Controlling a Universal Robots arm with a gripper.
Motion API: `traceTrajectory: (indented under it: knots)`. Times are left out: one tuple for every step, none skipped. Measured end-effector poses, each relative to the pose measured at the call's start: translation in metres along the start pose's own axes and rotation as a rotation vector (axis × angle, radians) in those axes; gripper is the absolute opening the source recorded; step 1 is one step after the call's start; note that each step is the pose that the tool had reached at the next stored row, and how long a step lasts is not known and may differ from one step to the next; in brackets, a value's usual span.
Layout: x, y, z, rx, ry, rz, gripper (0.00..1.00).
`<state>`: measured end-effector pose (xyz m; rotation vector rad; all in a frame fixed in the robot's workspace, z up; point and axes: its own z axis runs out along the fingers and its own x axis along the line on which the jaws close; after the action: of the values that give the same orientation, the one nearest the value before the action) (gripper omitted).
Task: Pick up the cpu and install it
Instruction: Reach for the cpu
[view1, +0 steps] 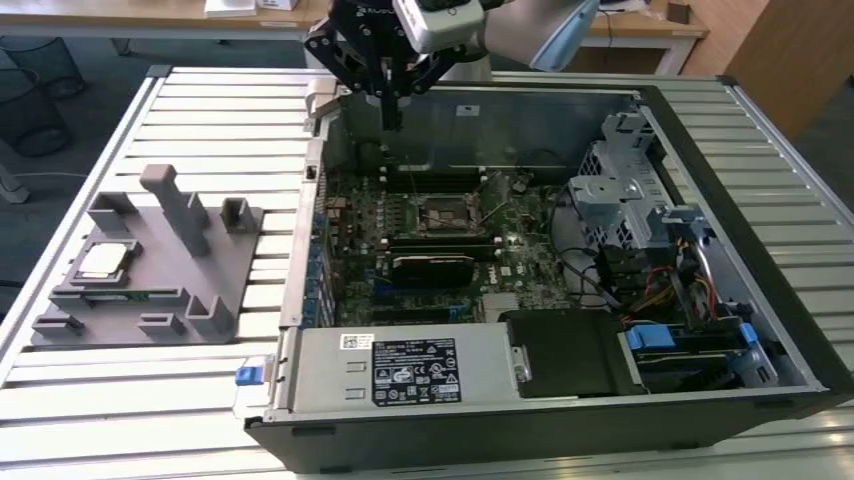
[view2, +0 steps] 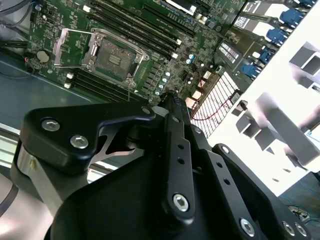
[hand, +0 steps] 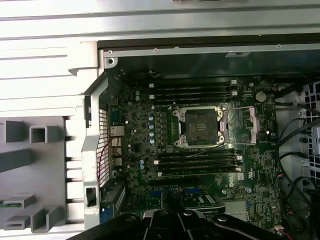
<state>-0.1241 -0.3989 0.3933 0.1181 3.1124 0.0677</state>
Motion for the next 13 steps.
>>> traceTrajectory:
  knots:
    - [0.0005,0.0000,0.0000,0.0000,0.0000,0.000,0.11]
    - [0.0011,-0.0001,-0.0001,0.0001,0.0000,0.000,0.11]
    - [0.0018,-0.0001,-0.0001,0.0001,0.0000,0.000,0.11]
    - [0.0026,-0.0002,-0.0001,0.0001,0.0001,0.000,0.11]
    - [0.0034,-0.0003,-0.0001,0.0001,0.0000,0.000,0.11]
    - [0.0042,-0.0003,-0.0001,0.0000,0.0000,0.000,0.11]
    - [0.0050,-0.0004,-0.0001,0.0001,0.0000,0.000,0.11]
    - [0.0058,-0.0004,-0.0001,0.0001,0.0001,0.000,0.11]
    - [0.0066,-0.0005,-0.0001,0.0001,0.0000,0.000,0.11]
    - [0.0075,-0.0006,-0.0001,0.0001,0.0000,0.000,0.11]
    - [0.0082,-0.0006,-0.0001,0.0000,0.0000,0.000,0.11]
    - [0.0090,-0.0007,-0.0001,0.0001,0.0001,0.000,0.11]
    - [0.0099,-0.0008,-0.0001,0.0001,0.0001,0.000,0.11]
